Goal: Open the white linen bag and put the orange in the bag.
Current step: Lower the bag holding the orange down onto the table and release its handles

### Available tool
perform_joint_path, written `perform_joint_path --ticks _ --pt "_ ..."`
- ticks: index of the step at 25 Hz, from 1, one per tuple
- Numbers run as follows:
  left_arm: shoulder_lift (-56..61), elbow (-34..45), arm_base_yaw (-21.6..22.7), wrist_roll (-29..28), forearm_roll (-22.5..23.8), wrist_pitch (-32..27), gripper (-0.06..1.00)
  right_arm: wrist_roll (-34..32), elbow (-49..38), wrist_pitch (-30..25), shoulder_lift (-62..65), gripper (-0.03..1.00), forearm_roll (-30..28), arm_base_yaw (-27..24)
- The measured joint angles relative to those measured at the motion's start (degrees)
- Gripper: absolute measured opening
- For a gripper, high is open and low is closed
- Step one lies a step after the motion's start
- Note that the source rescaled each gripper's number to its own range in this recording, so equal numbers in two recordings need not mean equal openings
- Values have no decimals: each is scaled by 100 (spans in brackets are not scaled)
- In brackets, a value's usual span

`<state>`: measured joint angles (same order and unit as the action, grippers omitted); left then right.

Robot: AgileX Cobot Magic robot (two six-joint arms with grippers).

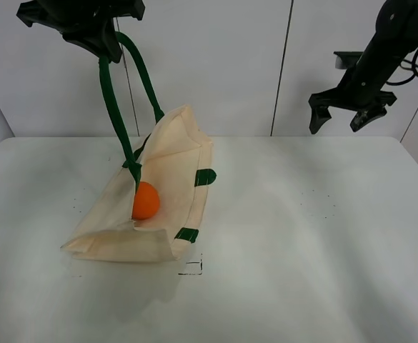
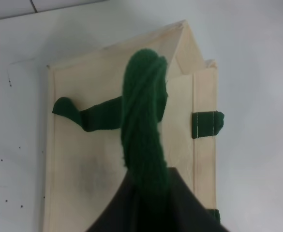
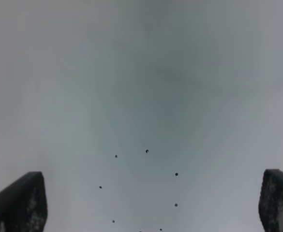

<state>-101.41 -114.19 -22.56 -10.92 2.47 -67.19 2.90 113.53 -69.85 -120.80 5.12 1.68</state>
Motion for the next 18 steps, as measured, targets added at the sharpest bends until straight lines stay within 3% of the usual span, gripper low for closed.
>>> perform_joint_path --ticks 5,18 --pt "0 0 0 0 0 0 0 28 -1001 19 1136 100 27 0" --pt "0 0 0 0 0 -25 0 47 -6099 -20 5757 100 -110 0"
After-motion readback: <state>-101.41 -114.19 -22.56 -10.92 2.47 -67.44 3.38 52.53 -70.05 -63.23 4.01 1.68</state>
